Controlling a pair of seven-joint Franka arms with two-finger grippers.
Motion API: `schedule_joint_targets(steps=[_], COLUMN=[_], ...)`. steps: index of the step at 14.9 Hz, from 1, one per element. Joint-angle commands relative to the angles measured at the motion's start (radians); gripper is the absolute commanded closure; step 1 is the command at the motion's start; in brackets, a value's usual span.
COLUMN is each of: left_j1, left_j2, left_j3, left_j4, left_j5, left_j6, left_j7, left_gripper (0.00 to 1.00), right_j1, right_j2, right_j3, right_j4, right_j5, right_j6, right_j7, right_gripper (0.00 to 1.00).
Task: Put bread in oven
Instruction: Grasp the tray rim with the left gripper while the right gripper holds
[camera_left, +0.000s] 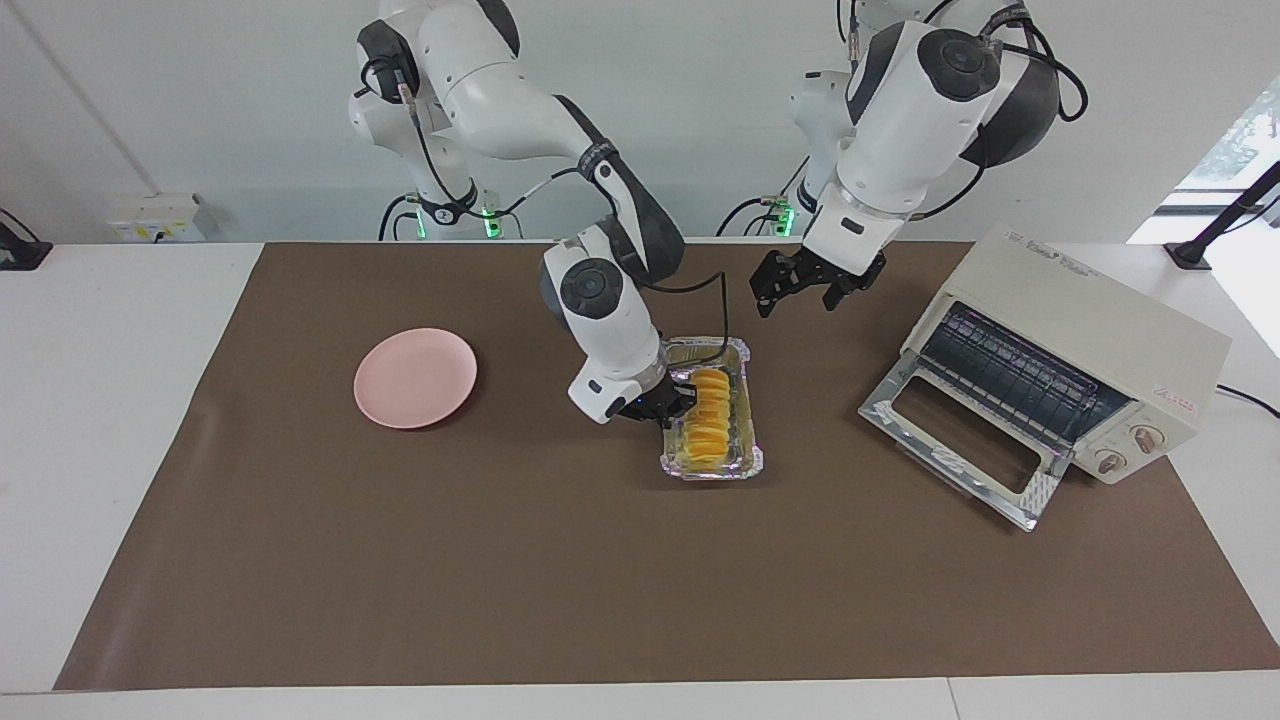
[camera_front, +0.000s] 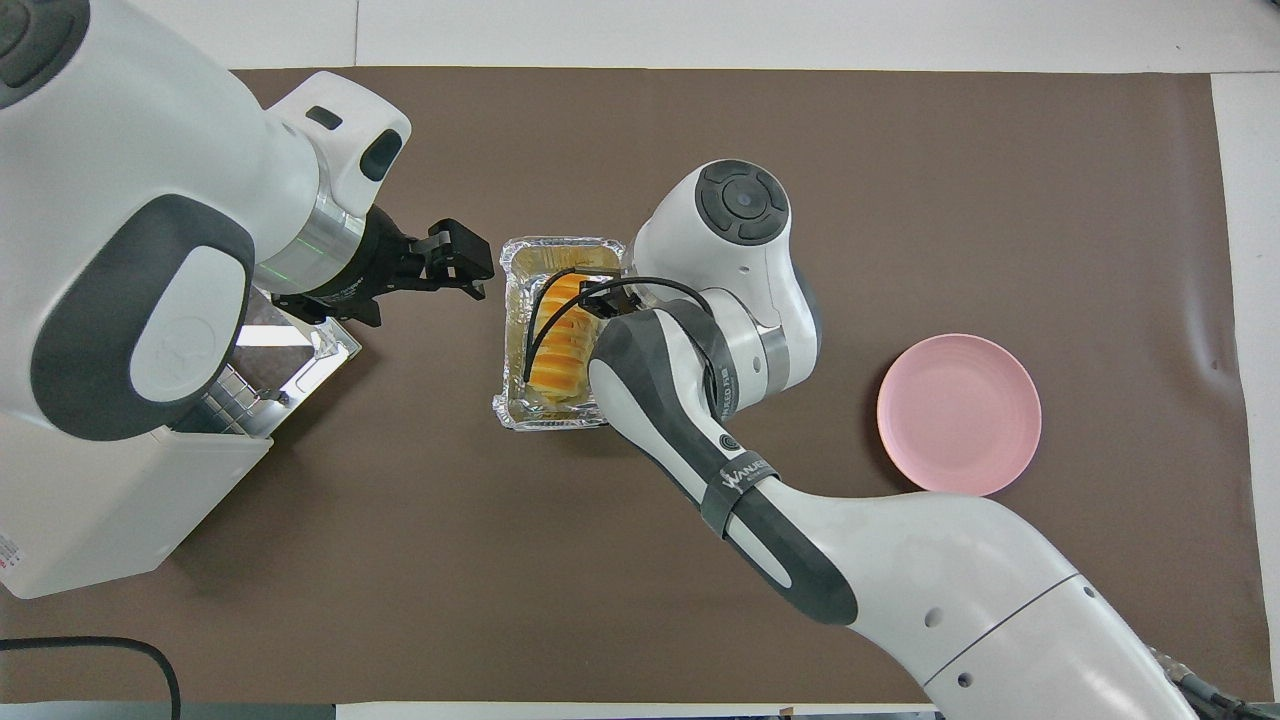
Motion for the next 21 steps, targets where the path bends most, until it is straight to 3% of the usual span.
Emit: schedule_joint_targets(steps=[1, 4, 6, 11, 14, 18, 21], left_j1=[0.01, 0.012, 0.012, 0.012, 0.006, -0.029, -0.097], left_j2=[0.017, 0.019, 0.019, 0.032, 0.051, 0.1, 0.117], left_j3=[-0.005, -0.005, -0.003, -0.003, -0.003, -0.003, -0.003], left_j4=[0.007, 0.005, -0.002, -0.012, -0.012, -0.013, -0.087], left_j5=[-0.004, -0.002, -0.002, -0.002, -0.002, 0.051, 0.059], left_j6=[0.016, 0.022, 0.028, 0.054, 0.074, 0.117, 0.216], left_j7=[-0.009, -0.007, -0.007, -0.009, -0.013, -0.016, -0.024], left_gripper=[0.0, 0.0, 0.0, 0.0, 0.0, 0.0, 0.0], right_j1=[-0.003, 0.031, 0.037, 0.019, -0.062, -0.166, -0.246], right_j2=[-0.051, -0.065, -0.074, -0.094, -0.138, -0.204, -0.246], right_j3=[0.0, 0.002, 0.0, -0.003, -0.007, -0.01, -0.018], right_j4=[-0.074, -0.137, -0.168, -0.129, -0.096, -0.097, -0.105], right_j5=[0.034, 0.037, 0.037, 0.037, 0.037, 0.03, -0.018], right_j6=[0.033, 0.114, 0.14, 0.049, -0.071, -0.096, -0.132], right_j7=[-0.056, -0.066, -0.047, 0.019, 0.01, -0.048, -0.168], right_gripper=[1.0, 1.0, 0.0, 0.0, 0.0, 0.0, 0.0])
